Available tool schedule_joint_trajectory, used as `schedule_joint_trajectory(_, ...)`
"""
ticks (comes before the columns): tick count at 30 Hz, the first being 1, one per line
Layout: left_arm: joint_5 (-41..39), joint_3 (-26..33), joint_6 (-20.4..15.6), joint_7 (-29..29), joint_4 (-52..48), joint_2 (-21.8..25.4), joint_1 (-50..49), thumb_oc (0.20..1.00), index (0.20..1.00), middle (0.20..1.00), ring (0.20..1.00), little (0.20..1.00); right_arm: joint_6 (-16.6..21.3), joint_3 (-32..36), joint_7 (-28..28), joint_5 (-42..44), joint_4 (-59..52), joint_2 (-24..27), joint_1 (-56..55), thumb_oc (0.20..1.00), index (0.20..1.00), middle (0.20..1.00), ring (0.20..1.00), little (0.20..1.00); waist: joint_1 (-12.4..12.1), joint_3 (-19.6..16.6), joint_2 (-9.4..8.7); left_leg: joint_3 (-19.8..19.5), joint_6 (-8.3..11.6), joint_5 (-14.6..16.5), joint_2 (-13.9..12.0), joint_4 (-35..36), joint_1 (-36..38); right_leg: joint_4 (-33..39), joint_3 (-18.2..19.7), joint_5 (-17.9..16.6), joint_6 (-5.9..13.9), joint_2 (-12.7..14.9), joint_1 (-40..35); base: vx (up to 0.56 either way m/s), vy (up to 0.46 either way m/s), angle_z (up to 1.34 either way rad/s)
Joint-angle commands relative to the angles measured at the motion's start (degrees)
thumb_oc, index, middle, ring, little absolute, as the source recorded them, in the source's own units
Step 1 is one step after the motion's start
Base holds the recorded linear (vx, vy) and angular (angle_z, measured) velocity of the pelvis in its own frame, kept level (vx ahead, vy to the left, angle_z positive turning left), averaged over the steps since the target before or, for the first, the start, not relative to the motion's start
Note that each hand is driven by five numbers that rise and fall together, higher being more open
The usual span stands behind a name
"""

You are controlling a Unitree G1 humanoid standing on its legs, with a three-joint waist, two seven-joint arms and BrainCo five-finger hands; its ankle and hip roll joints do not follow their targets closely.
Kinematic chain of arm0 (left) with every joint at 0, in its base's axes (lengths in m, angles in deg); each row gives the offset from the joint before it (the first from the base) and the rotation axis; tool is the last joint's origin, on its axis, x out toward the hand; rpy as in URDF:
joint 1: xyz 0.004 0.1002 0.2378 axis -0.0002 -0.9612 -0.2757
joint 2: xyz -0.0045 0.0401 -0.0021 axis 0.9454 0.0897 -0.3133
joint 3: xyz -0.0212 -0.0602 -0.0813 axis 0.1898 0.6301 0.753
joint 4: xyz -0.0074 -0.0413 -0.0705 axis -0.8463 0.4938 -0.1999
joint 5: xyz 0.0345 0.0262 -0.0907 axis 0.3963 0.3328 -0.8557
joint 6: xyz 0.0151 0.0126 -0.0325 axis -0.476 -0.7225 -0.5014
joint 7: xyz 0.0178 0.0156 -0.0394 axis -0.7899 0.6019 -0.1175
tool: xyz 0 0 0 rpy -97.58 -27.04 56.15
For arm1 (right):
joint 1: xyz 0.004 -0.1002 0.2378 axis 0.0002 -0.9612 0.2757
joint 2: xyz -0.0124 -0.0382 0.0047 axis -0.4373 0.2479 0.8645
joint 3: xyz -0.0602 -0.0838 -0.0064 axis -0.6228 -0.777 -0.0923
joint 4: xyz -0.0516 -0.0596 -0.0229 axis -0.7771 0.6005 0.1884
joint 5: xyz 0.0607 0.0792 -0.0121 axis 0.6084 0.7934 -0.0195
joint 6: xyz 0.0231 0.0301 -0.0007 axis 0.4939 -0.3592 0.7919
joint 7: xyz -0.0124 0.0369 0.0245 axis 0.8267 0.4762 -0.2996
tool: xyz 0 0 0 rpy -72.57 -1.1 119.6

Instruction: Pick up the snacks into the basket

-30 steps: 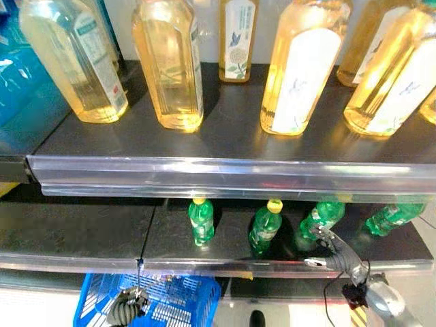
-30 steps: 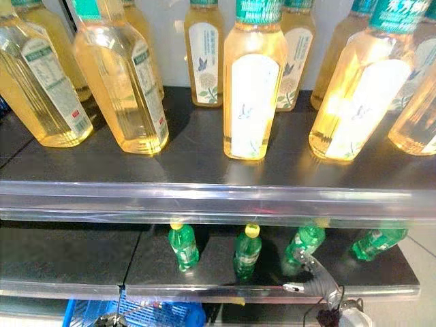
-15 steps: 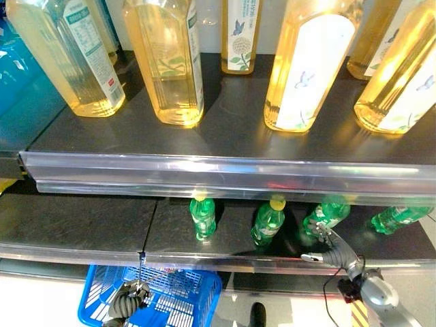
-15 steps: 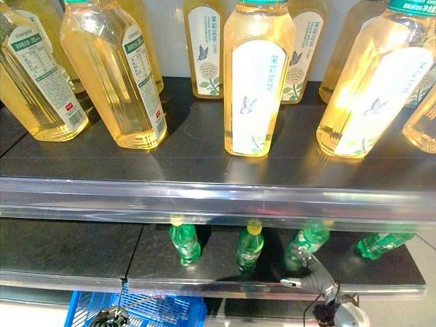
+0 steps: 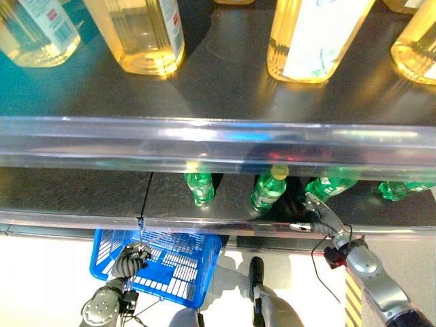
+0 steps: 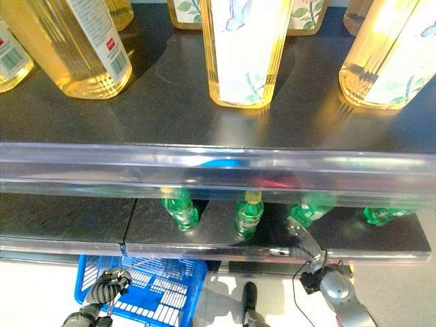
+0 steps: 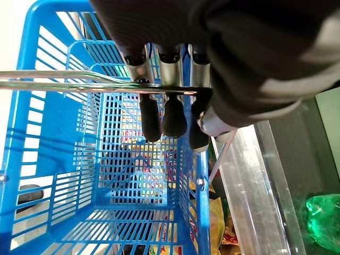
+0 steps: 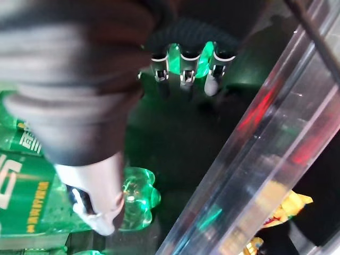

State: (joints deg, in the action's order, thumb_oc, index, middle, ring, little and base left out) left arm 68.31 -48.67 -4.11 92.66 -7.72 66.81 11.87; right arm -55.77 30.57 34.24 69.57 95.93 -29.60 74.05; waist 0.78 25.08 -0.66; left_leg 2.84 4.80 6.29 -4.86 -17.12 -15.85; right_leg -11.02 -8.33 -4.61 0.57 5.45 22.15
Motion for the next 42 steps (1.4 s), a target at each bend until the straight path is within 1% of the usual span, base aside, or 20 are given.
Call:
schedule_joint_trajectory(1, -2.6, 1.3, -6.5, 2.4, -7.4, 4.4, 0.9, 0.2, 0.2, 0.2, 0.2, 0.2, 1.0, -4.3, 4.0, 0.0, 1.4, 0.3, 5.2, 1.0, 1.0, 1.0, 1.0, 1.0, -1.5, -3.2, -0.94, -4.8, 0.2, -2.1, -1.9, -5.1, -8.0, -12.7, 3.0, 10.4, 7.23, 5.5, 1.5, -0.06, -0.022, -0.06)
schedule_joint_trajectory(5, -4.1, 1.1, -6.8, 3.7, -9.4, 4.7, 2.9, 0.2, 0.2, 0.2, 0.2, 0.2, 0.3, -5.9, 7.4, -0.8, 6.3, -0.1, 13.2, 1.0, 1.0, 1.0, 1.0, 1.0, -2.3, -1.4, -0.48, -5.0, 0.03, -1.8, -2.0, -7.3, -11.3, -15.9, 3.6, 11.4, 6.63, 5.5, 5.4, -0.06, -0.025, 0.0)
schedule_joint_trajectory(8, -5.1, 0.4, -6.9, 4.6, -10.1, 5.2, 4.4, 0.2, 0.2, 0.2, 0.2, 0.2, -0.5, -6.9, 9.8, -0.7, 10.0, -1.2, 18.2, 1.0, 1.0, 1.0, 1.0, 1.0, -3.1, -0.1, -0.17, -5.3, 0.06, -2.0, -1.8, -8.1, -13.0, -16.9, 3.6, 11.7, 6.34, 5.6, 7.1, -0.03, -0.039, -0.03)
schedule_joint_trajectory(12, -5.5, 0.0, -6.9, 4.6, -10.8, 5.5, 4.7, 0.2, 0.2, 0.2, 0.2, 0.2, -0.9, -7.9, 10.2, -1.4, 11.8, -1.4, 20.1, 1.0, 1.0, 1.0, 1.0, 1.0, -3.6, 0.8, -0.13, -5.3, 0.07, -1.7, -1.6, -8.1, -12.9, -17.7, 3.8, 12.4, 6.18, 5.8, 7.4, 0.0, -0.016, 0.18)
schedule_joint_trajectory(20, -5.5, -0.8, -7.0, 4.4, -10.9, 6.5, 5.3, 0.2, 0.2, 0.2, 0.2, 0.2, -0.8, -7.8, 10.4, -1.1, 13.6, -2.3, 20.3, 1.0, 1.0, 1.0, 1.0, 1.0, -4.3, 2.1, 0.15, -6.0, 0.45, -2.3, -1.0, -7.3, -13.1, -18.0, 3.1, 12.9, 6.06, 6.3, 7.4, 0.01, -0.033, 0.02)
schedule_joint_trajectory(23, -5.7, -0.7, -7.2, 4.6, -11.1, 6.7, 5.6, 0.2, 0.2, 0.2, 0.2, 0.2, -0.8, -7.8, 10.8, -0.7, 14.0, -2.7, 21.1, 1.0, 1.0, 1.0, 1.0, 1.0, -4.7, 2.3, 0.26, -6.3, 0.54, -2.9, -1.0, -6.7, -13.2, -17.8, 2.9, 12.6, 6.04, 6.4, 7.6, 0.0, -0.021, 0.03)
schedule_joint_trajectory(28, -5.8, -1.3, -7.3, 4.7, -10.4, 6.9, 6.0, 0.2, 0.2, 0.2, 0.2, 0.2, -0.6, -7.9, 11.0, -0.2, 13.9, -3.2, 21.8, 1.0, 1.0, 1.0, 1.0, 1.0, -5.0, 2.9, 0.2, -6.4, 0.56, -2.8, -0.8, -6.7, -13.1, -18.3, 2.9, 12.9, 6.06, 6.5, 7.6, 0.0, -0.009, 0.05)
schedule_joint_trajectory(38, -5.0, -1.0, -7.4, 5.1, -10.2, 6.8, 6.2, 0.2, 0.2, 0.2, 0.2, 0.2, -0.7, -7.7, 9.8, -0.9, 12.3, -2.3, 19.5, 1.0, 1.0, 1.0, 1.0, 1.0, -4.7, 3.3, 0.07, -6.7, 0.81, -3.9, -0.5, -4.7, -12.6, -17.0, 2.4, 12.2, 6.25, 6.6, 7.1, 0.0, 0.0, 0.0)
schedule_joint_trajectory(41, -4.8, -0.8, -7.3, 5.0, -10.4, 6.8, 6.1, 0.2, 0.2, 0.2, 0.2, 0.2, -0.8, -8.1, 8.5, -1.9, 11.1, -1.1, 18.1, 1.0, 1.0, 1.0, 1.0, 1.0, -4.5, 3.2, -0.1, -6.8, 0.88, -4.6, -0.6, -3.6, -12.6, -16.2, 2.3, 11.6, 6.34, 6.5, 7.2, 0.0, 0.0, 0.0)
schedule_joint_trajectory(42, -4.6, -0.8, -7.3, 5.0, -10.4, 6.9, 6.0, 0.2, 0.2, 0.2, 0.2, 0.2, -0.8, -8.1, 8.3, -2.1, 10.7, -0.6, 17.6, 1.0, 1.0, 1.0, 1.0, 1.0, -4.4, 3.3, -0.2, -6.8, 0.92, -4.4, -0.6, -3.7, -12.4, -16.4, 2.3, 11.9, 6.38, 6.5, 7.1, 0.0, 0.0, 0.0)
